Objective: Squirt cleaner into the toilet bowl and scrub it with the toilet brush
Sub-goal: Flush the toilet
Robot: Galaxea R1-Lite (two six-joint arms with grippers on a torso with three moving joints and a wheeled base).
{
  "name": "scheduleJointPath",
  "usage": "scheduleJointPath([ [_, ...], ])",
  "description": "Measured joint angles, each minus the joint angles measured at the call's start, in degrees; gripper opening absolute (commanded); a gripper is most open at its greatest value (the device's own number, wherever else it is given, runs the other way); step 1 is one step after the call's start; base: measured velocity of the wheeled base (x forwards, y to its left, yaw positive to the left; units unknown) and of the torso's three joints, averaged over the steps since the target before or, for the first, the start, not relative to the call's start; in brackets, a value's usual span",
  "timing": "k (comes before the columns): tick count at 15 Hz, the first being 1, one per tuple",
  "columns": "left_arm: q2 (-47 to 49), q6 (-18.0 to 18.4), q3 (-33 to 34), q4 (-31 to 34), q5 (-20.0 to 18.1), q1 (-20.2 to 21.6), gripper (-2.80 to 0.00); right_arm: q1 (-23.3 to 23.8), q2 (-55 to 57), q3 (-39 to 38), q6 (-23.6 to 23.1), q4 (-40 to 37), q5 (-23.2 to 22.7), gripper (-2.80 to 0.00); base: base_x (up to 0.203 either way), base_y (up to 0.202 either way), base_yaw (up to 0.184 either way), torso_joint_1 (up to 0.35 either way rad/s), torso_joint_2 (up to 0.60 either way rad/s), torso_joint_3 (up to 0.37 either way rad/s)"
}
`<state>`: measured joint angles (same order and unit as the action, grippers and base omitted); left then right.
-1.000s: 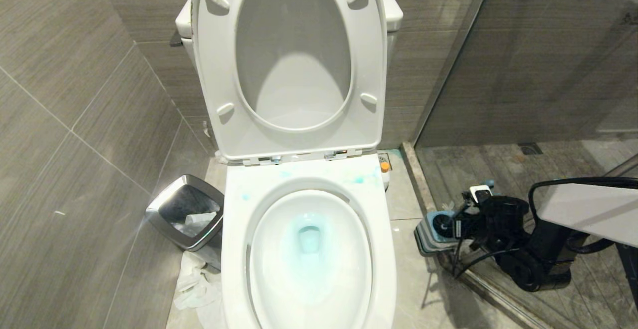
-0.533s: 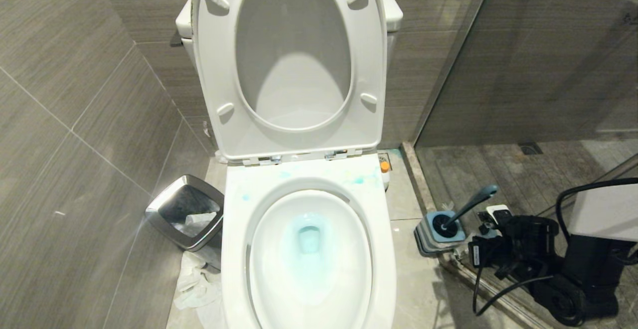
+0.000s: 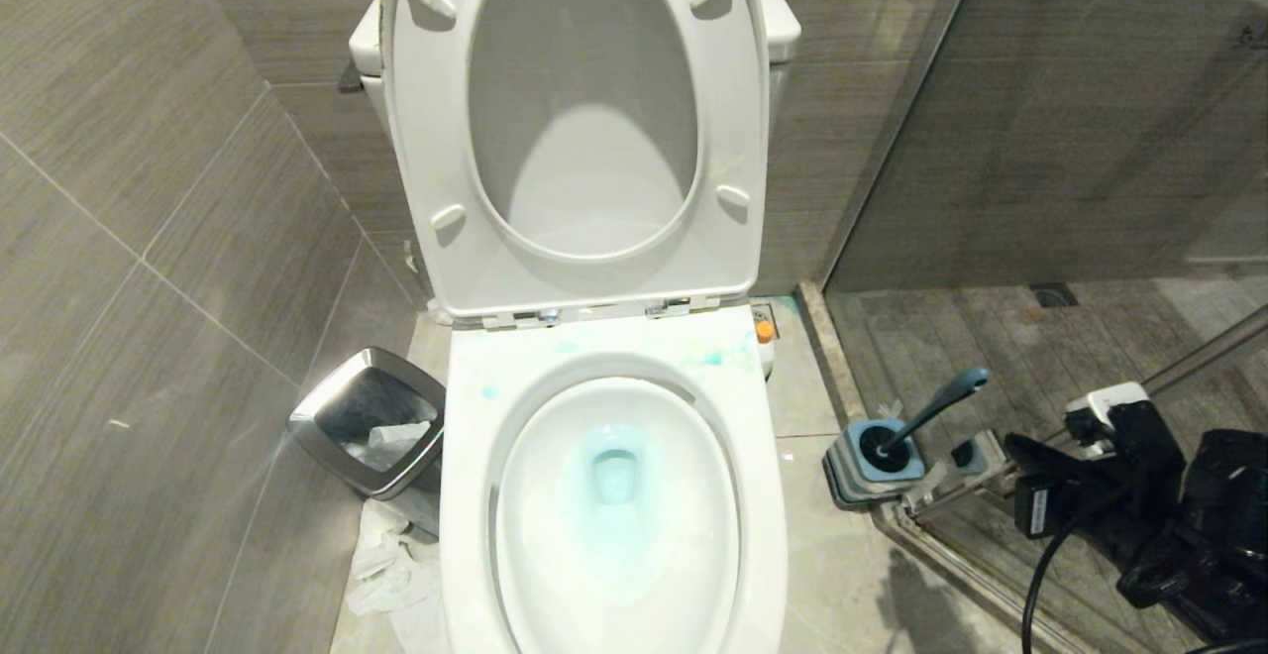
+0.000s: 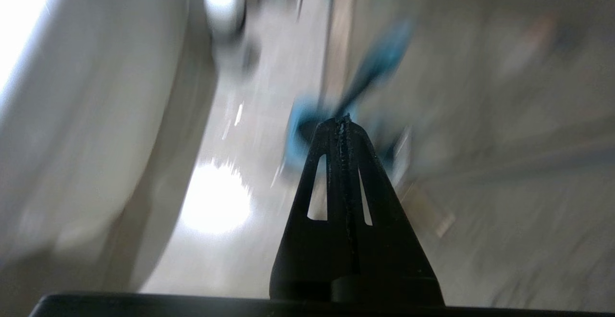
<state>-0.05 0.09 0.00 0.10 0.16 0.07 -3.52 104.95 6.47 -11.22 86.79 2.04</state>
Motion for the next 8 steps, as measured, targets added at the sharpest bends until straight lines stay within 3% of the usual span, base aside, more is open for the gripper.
scheduleJointPath([
  [3,0.0,0.0,0.0,0.0,0.0,0.0,-2.80,-0.4,-11.7,2.4,-5.7,-2.0,-0.6,-2.80,0.000,0.000,0.000,0.000,0.00,0.000],
  [5,0.0,0.0,0.0,0.0,0.0,0.0,-2.80,-0.5,-20.7,6.2,-9.3,-7.3,-0.1,-2.80,0.000,0.000,0.000,0.000,0.00,0.000],
  [8,0.0,0.0,0.0,0.0,0.0,0.0,-2.80,-0.5,-36.8,17.9,-12.0,-25.7,1.6,-2.80,0.000,0.000,0.000,0.000,0.00,0.000],
])
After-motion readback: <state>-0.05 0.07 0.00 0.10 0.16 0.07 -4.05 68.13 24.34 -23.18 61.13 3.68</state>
